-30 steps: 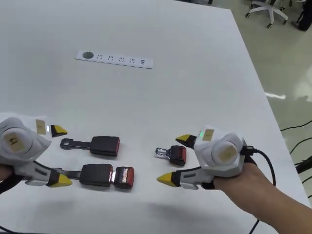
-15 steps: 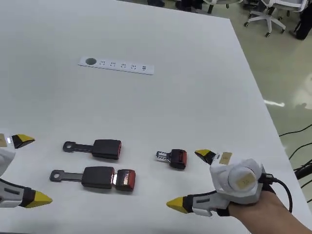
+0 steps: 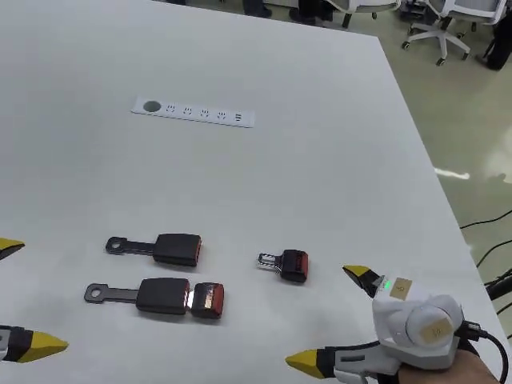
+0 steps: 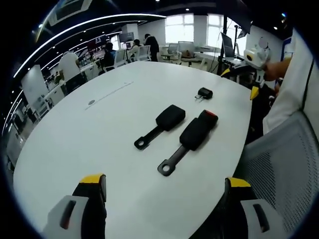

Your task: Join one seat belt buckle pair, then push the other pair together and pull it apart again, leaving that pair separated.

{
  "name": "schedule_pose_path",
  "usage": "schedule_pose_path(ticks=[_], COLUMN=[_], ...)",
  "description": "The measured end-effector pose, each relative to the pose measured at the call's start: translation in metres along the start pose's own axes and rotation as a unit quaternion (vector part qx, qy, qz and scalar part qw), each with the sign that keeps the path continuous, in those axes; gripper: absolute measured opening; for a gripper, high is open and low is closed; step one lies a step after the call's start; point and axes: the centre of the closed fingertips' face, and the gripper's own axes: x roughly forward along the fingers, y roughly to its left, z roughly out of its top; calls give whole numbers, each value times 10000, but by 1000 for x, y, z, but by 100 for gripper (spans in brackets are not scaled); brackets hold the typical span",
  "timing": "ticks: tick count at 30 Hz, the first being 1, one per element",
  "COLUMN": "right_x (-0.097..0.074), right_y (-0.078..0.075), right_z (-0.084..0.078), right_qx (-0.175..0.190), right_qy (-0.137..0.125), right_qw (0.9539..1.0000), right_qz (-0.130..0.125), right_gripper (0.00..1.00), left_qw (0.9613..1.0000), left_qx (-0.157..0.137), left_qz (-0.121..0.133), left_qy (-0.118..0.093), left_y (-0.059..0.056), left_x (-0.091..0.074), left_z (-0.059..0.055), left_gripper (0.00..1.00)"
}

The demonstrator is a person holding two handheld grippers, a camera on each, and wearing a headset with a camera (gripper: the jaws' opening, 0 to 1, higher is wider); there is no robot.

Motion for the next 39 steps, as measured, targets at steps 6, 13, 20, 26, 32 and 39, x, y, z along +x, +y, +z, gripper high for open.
schedule_pose_path(ticks=[6,13,20,26,32,39], right_x=[6,7,7,6,5,6], right_y=[-1,-5,1,7,7,6], right_z=[2,8,3,0,2,3], right_qx=[128,159,240,371,417,435], right_qy=[84,17,66,63,29,-3], right_qw=[9999,9998,9997,9993,9991,9990], right_qz=[-72,-127,-89,-81,-99,-140], right_gripper=[100,100,100,100,100,100], left_qw=[9999,10000,10000,9999,9999,10000], left_qx=[54,-3,-33,-82,-101,-82], left_qz=[133,72,81,81,51,54], left_qy=[-52,-34,-16,-21,4,13], left_y=[4,3,1,-1,-1,0], left_x=[0,1,0,0,0,-1], left_z=[4,-3,-2,0,-1,-4], left_gripper=[100,100,100,100,100,100])
